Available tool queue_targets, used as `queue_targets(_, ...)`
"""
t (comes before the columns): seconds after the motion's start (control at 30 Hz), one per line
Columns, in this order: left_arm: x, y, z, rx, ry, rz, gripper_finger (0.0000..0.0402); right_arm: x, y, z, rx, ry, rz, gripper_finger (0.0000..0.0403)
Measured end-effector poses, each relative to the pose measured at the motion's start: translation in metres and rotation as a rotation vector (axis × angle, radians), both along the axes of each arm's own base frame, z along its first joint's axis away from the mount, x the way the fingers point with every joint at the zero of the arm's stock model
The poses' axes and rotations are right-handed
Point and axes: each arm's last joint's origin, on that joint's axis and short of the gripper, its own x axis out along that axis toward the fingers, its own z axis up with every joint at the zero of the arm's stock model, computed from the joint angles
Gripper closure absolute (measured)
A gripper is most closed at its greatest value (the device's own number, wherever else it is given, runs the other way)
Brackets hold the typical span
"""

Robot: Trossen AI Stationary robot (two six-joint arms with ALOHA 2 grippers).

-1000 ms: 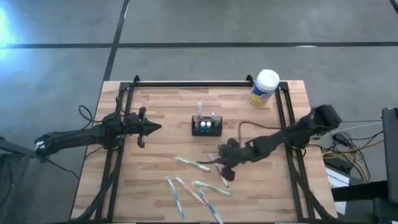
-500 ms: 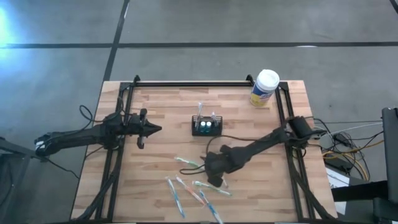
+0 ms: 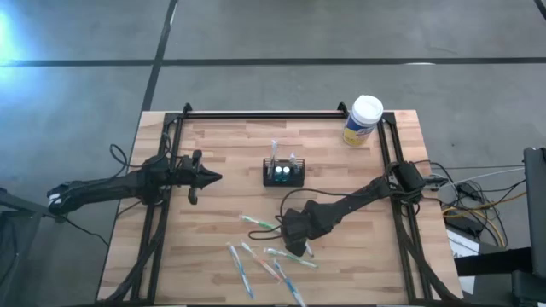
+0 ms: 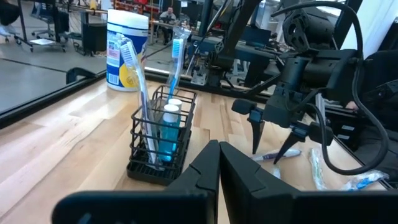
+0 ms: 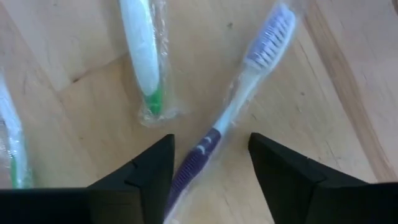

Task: Pick & Place toothbrushing station
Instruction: Put the purple toothbrush into the black organizer

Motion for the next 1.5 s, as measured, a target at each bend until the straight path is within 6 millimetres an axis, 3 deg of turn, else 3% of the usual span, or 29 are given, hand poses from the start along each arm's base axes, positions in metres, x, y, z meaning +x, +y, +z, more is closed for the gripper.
queue_targets(0.43, 0.0, 0.0, 0.0, -0.002, 0.003, 0.0, 0.0388, -0.004, -0.002, -0.001, -0.05, 0.034, 0.112, 0.0382)
queue_targets(0.73, 0.0, 0.0, 0.0, -0.002, 0.003, 0.001, 0.0388, -0.013, -0.001, 0.018, -0.151, -0.01, 0.157, 0.0383)
queue_targets(0.87, 0.0, 0.0, 0.0, -0.002, 0.003, 0.001, 0.0388, -0.025, 0.004, 0.053, -0.217, -0.148, 0.165, 0.0384)
queue_targets(1.0, 0.0, 0.0, 0.001, 0.0, -0.007, -0.009, 0.0387, -0.045, 0.008, 0.076, -0.276, -0.282, 0.179, 0.0384)
queue_targets(1.13, 0.001, -0.002, 0.007, 0.019, -0.074, -0.064, 0.0387, -0.065, 0.013, 0.102, -0.322, -0.578, 0.28, 0.0385)
queue_targets(1.23, 0.002, -0.004, 0.014, 0.033, -0.138, -0.083, 0.0387, -0.079, 0.012, 0.104, -0.318, -0.814, 0.369, 0.0385)
queue_targets(1.33, 0.004, -0.007, 0.017, 0.044, -0.172, -0.083, 0.0387, -0.089, 0.001, 0.106, -0.266, -1.029, 0.347, 0.0385)
queue_targets(1.5, 0.009, -0.012, 0.021, 0.067, -0.192, -0.1, 0.038, -0.094, -0.02, 0.086, -0.232, -1.123, 0.37, 0.0385)
